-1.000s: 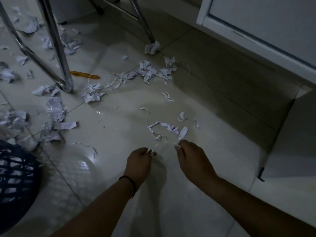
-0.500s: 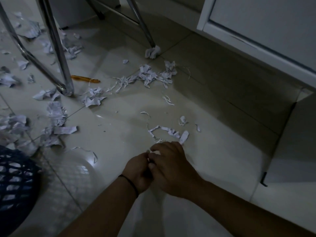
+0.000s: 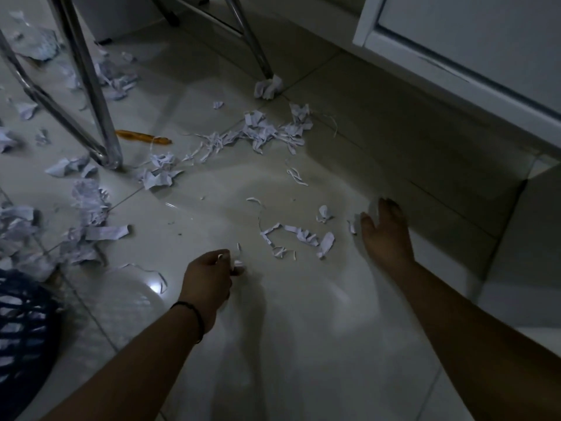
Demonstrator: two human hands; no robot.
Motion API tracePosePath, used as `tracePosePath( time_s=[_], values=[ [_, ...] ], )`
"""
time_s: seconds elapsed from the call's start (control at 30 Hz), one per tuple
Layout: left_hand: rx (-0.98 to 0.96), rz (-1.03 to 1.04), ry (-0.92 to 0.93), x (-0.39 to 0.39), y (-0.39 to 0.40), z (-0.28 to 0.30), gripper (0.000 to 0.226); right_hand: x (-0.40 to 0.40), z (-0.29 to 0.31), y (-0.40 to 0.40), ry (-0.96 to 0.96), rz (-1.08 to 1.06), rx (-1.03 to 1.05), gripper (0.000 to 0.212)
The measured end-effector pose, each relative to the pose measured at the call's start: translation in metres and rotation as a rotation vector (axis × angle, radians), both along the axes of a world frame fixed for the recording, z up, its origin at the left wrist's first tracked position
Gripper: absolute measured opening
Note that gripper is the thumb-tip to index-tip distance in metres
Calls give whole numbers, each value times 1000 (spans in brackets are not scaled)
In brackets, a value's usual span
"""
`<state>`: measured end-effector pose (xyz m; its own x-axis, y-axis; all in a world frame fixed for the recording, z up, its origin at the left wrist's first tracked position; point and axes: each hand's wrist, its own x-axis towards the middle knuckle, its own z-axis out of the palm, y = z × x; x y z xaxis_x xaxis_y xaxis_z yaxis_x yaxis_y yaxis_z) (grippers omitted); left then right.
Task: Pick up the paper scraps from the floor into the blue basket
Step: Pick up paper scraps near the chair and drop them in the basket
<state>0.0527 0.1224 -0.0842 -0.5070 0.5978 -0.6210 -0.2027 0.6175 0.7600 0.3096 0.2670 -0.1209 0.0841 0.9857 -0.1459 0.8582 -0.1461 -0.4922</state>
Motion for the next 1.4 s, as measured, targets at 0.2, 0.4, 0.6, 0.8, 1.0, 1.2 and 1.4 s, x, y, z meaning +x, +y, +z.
tracePosePath(
  time_s=[0.2, 0.4, 0.6, 0.8, 1.0, 1.2, 1.4],
  values=[
    [-82, 61, -55, 3, 13, -1, 20, -49, -1, -43, -336, 247, 175, 76],
    [-47, -70, 230, 7, 16, -6, 39, -61, -5, -54, -382, 487, 150, 19],
    [77, -335, 628, 14, 35, -3, 37, -50, -5, -59, -81, 439, 169, 13],
    [-5, -675, 715, 30, 56, -12, 40, -52, 3, -35, -78, 448, 150, 53],
    [-202, -926, 870, 38, 47, -29, 64, -73, -6, -50, -355, 654, 206, 25],
    [-100, -875, 969, 42, 13, -41, 24, -64, -3, -39, -216, 532, 383, 32],
    [151, -627, 721, 24, -2, -37, 18, -65, -4, 1, -287, 352, 201, 41]
  ],
)
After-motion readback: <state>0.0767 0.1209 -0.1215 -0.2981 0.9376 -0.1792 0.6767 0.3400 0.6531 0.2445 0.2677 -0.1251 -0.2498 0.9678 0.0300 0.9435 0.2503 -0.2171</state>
